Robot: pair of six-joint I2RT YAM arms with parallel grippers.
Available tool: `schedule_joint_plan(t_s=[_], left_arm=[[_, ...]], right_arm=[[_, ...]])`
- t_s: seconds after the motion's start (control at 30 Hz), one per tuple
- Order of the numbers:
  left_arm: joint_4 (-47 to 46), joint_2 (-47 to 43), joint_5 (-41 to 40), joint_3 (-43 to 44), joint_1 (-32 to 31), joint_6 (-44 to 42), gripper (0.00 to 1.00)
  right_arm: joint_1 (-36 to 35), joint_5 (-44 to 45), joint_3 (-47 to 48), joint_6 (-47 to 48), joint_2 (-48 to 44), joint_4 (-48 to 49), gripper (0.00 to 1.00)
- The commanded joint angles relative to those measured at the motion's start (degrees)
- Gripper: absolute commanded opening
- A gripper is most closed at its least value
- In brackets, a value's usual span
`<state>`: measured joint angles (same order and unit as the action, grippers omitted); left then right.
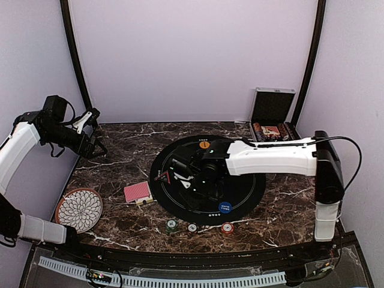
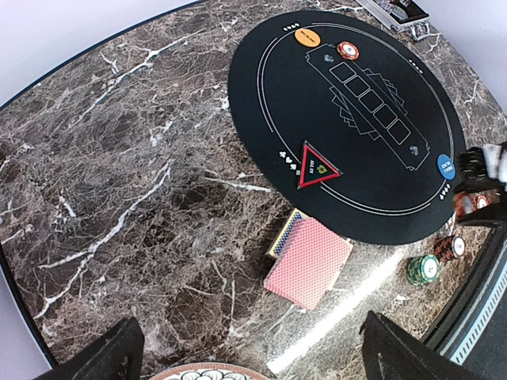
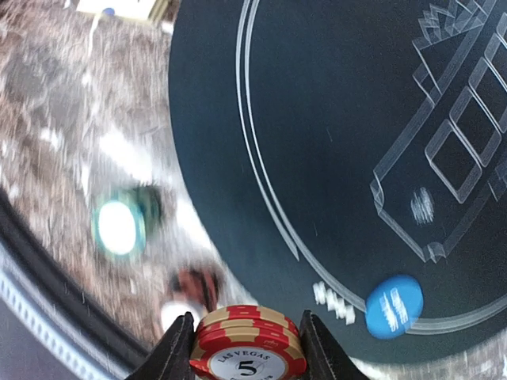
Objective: Distribute texas hold em gaming equipment
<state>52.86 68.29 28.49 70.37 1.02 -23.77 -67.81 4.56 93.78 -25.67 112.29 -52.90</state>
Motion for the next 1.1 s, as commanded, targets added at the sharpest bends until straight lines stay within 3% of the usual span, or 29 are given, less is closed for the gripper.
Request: schedule_joint_plan(t_s=[0.0,0.37,0.67,0.9,1.07], left_arm=[[1.6,-1.9,0.6,0.8,0.2,-0.6,0.99],[1.5,-1.7,1.5,0.8,0.2,-0.5,0.99],[1.2,-1.9,1.9,0.2,0.2,-0.5,0.99],[1.0,-1.8,2.0,0.0,0.2,-0.5,0.99],[1.6,-1.8,2.1,0.1,0.2,-0.7,0.99]], right_arm=[[1.8,0.9,8.8,2.2,8.2,3.0,0.18],[3.7,0.1,31.9,4.3,27.6,1.8,0.18],[4.7,0.5,30.0,4.7,28.9,2.3,0.19],[4.9,1.2,28.7,5.1,28.7,2.7,0.53],[5.1,2.1,29.4,5.5,26.7,2.3,0.57]])
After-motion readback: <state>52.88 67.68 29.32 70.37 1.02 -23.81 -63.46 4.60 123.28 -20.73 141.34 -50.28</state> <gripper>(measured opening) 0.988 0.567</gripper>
